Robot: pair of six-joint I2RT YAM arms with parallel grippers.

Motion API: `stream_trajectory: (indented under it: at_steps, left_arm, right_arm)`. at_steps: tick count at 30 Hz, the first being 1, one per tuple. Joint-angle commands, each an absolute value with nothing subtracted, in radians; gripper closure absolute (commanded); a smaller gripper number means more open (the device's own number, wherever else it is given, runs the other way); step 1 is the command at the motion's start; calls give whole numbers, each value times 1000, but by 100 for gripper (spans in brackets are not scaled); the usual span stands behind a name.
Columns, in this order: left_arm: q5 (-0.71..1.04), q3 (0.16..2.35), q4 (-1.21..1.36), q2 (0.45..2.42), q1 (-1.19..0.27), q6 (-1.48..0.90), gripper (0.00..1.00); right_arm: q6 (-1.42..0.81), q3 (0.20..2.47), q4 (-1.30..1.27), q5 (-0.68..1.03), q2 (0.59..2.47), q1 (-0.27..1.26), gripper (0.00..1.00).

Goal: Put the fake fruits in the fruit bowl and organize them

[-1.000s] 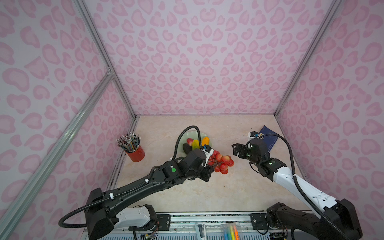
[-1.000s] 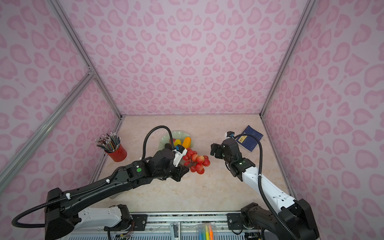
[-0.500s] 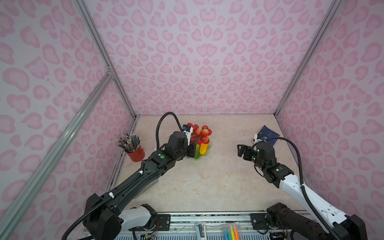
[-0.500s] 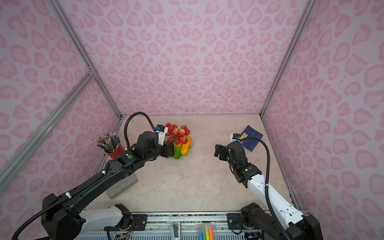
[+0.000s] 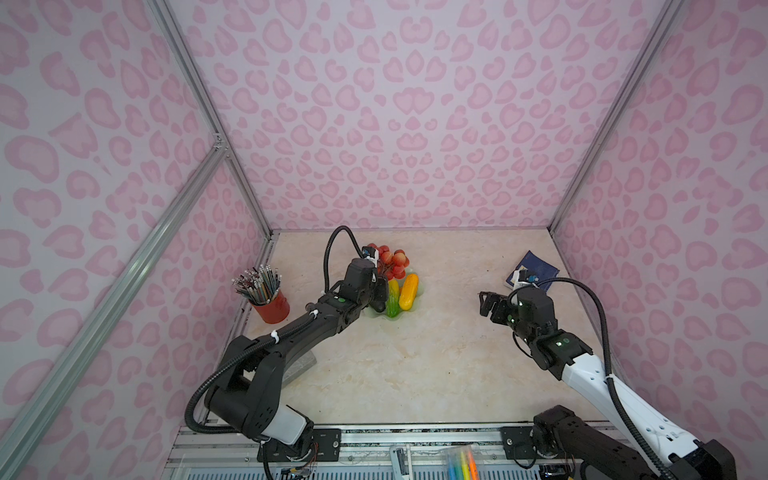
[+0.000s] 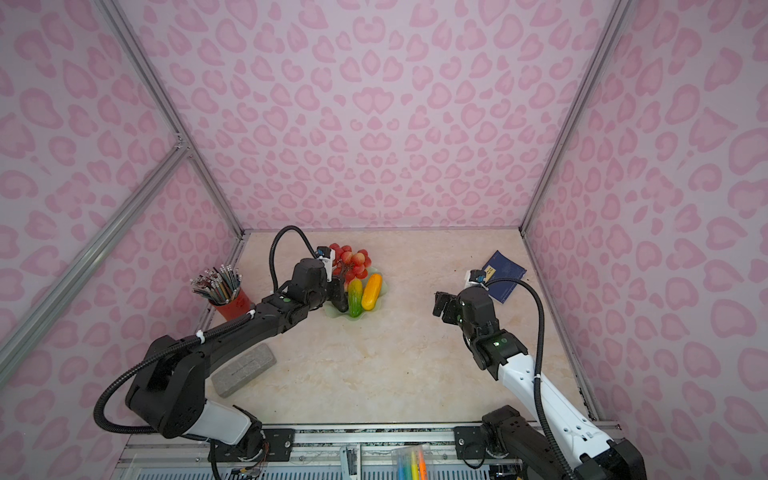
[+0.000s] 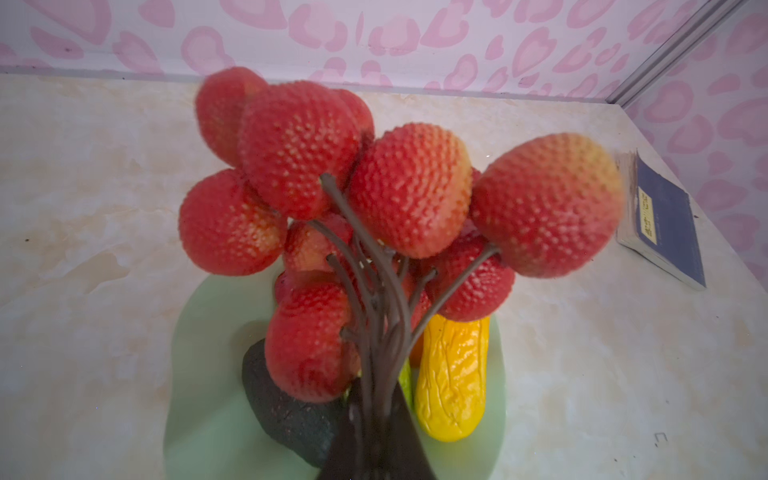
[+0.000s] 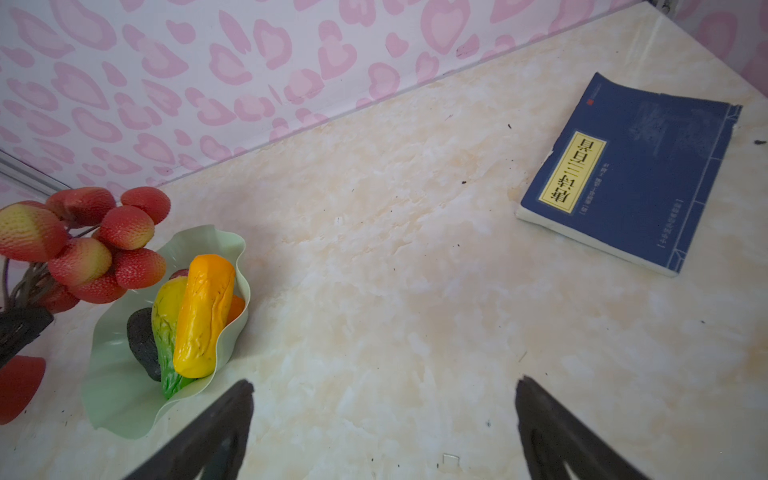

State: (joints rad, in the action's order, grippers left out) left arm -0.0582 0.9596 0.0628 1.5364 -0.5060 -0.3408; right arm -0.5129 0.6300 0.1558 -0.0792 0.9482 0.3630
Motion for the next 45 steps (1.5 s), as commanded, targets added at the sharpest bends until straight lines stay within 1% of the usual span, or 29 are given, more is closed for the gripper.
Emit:
stream_trajectory:
  at_steps: [1, 3, 6, 9, 10, 11, 13, 18, 21, 24, 26, 28, 30, 32, 34, 36, 38, 41, 42, 43, 45]
  left_arm:
    - [-49, 964, 142, 1575, -500, -379, 96]
    - [-43, 946, 147, 1584, -499, -399, 94]
    - [-7, 922, 152, 1583, -499, -421, 85]
    - [8, 904, 150, 1568, -499, -426, 65]
    - [10, 898, 147, 1555, -499, -425, 54]
    - [9, 891, 145, 1540, -499, -424, 45]
    - [5, 873, 144, 1493, -499, -426, 32]
    - [-28, 831, 154, 1334, -499, -427, 20]
    - [-101, 810, 158, 1196, -499, -404, 18]
    - [-252, 748, 184, 1036, -499, -334, 17]
    - [-390, 655, 276, 936, -499, -251, 17]
    - [-561, 527, 395, 862, -492, -163, 13]
    - [-623, 402, 511, 832, -462, -60, 12]
    - [-662, 326, 556, 842, -412, -41, 11]
    - [-704, 275, 582, 881, -365, -79, 11]
    - [-721, 227, 656, 937, -321, -95, 10]
    - [-709, 196, 735, 998, -281, -101, 10]
    - [-654, 192, 830, 1133, -226, -111, 10]
    - [-659, 204, 858, 1172, -220, -105, 10]
    - [-629, 216, 873, 1195, -211, -107, 10]
    - [-591, 229, 943, 1255, -192, -84, 9]
  right_arm:
    - [-511, 624, 148, -94, 955, 356, 3]
    - [-508, 627, 145, -90, 963, 351, 3]
    - [-505, 637, 143, -81, 978, 345, 3]
    - [-502, 641, 135, -82, 988, 344, 3]
    - [-502, 640, 129, -82, 989, 344, 3]
    - [-504, 639, 123, -83, 992, 342, 3]
    - [-507, 645, 122, -76, 1000, 341, 3]
    - [-497, 649, 118, -84, 1006, 339, 3]
    - [-488, 650, 108, -96, 1011, 333, 3]
    - [-467, 661, 104, -143, 1023, 332, 2]
    - [-464, 654, 93, -230, 1023, 331, 1]
    - [-416, 625, 47, -304, 1012, 330, 1]
    - [-351, 561, -50, -374, 992, 330, 1]
    - [-220, 475, -201, -376, 976, 332, 1]
    - [-100, 387, -355, -398, 961, 333, 1]
    - [-57, 324, -479, -519, 971, 327, 1]
    - [-45, 321, -492, -588, 996, 302, 1]
    - [-29, 310, -576, -540, 1083, 222, 1]
    - [-43, 295, -637, -498, 1120, 192, 1]
    - [-52, 280, -704, -450, 1162, 164, 1]
    - [-47, 274, -809, -413, 1249, 142, 1]
